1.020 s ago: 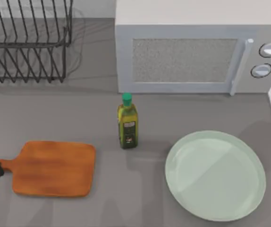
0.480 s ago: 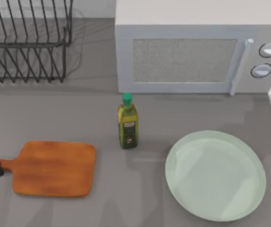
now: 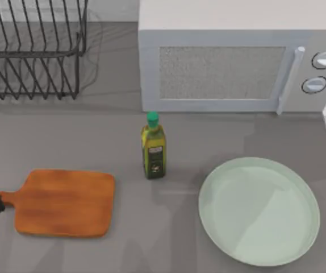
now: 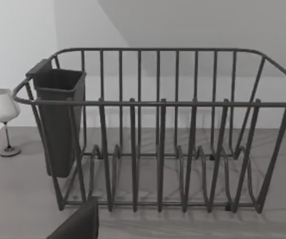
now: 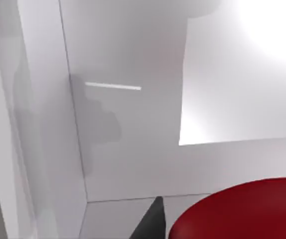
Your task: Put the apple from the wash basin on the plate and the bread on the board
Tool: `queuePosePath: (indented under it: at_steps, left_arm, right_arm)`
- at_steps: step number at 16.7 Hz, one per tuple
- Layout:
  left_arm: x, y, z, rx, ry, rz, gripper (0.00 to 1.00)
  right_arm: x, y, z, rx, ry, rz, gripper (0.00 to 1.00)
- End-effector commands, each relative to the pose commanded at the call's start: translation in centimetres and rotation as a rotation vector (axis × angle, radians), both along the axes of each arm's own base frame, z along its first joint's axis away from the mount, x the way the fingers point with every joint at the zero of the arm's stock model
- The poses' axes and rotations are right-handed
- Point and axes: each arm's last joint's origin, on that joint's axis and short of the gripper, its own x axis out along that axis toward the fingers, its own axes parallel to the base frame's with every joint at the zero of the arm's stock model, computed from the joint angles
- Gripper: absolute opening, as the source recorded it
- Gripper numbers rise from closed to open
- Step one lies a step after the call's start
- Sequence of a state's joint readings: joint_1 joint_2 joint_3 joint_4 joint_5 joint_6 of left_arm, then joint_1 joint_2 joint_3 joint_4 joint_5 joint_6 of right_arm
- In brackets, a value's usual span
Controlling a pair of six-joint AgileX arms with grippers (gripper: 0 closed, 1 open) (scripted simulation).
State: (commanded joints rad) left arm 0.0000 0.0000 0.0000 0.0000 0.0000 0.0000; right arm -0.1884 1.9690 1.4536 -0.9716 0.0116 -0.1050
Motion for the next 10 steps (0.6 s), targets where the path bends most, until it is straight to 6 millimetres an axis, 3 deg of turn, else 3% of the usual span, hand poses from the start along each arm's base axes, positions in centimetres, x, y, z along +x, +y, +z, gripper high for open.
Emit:
queuePosePath:
  at_steps: [6, 10]
  left_arm:
    - [0.0, 0.0, 0.0, 0.000, 0.000, 0.000, 1.00]
    - [0.0, 0.0, 0.0, 0.000, 0.000, 0.000, 1.00]
  right_arm:
    - [-2.8, 7.8, 3.6, -0.006, 0.054, -0.064, 0.00]
    - [-5.6, 13.8, 4.7, -0.012, 0.093, -0.057, 0.00]
